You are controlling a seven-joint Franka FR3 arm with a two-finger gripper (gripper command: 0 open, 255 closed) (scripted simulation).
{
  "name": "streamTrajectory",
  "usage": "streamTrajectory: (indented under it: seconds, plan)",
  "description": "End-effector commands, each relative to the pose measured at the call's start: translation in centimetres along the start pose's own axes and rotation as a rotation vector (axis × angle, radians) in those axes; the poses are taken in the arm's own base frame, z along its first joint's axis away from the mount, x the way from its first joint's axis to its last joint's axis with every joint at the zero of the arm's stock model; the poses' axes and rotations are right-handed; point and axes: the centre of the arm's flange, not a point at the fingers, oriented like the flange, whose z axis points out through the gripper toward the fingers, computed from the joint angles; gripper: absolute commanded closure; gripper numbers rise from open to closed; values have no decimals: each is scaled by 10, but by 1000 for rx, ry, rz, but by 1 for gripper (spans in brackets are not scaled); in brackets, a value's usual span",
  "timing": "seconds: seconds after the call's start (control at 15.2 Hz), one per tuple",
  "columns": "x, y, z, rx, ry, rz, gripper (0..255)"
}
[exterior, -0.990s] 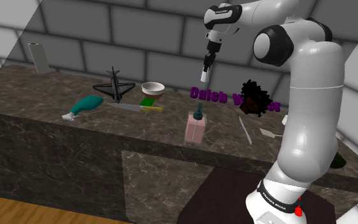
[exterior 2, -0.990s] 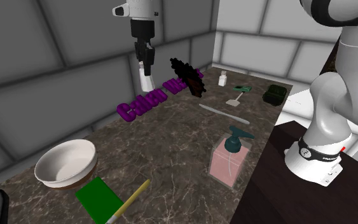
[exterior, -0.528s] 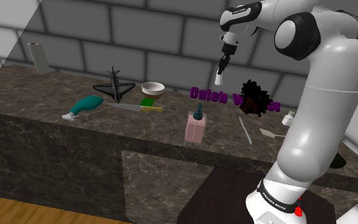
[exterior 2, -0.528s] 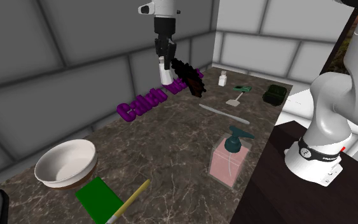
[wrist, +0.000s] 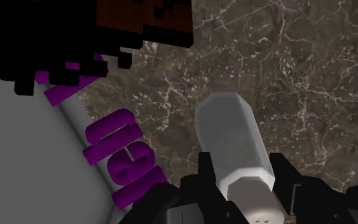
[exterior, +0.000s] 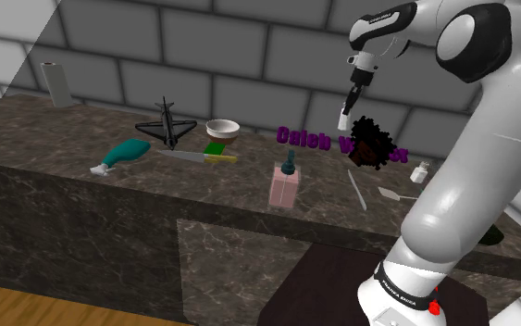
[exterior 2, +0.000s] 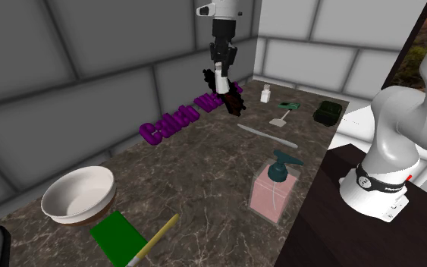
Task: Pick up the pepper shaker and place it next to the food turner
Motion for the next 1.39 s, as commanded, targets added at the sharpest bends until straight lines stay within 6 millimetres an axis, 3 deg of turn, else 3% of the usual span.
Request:
streamTrajectory:
  seconds: [0.0, 1.12, 1.32]
  plan:
    - [-25, 4, -3, 0, 0, -1, 255]
    - [-249, 42, -24, 0, 0, -1, 255]
    - [-251, 43, -8, 0, 0, -1, 255]
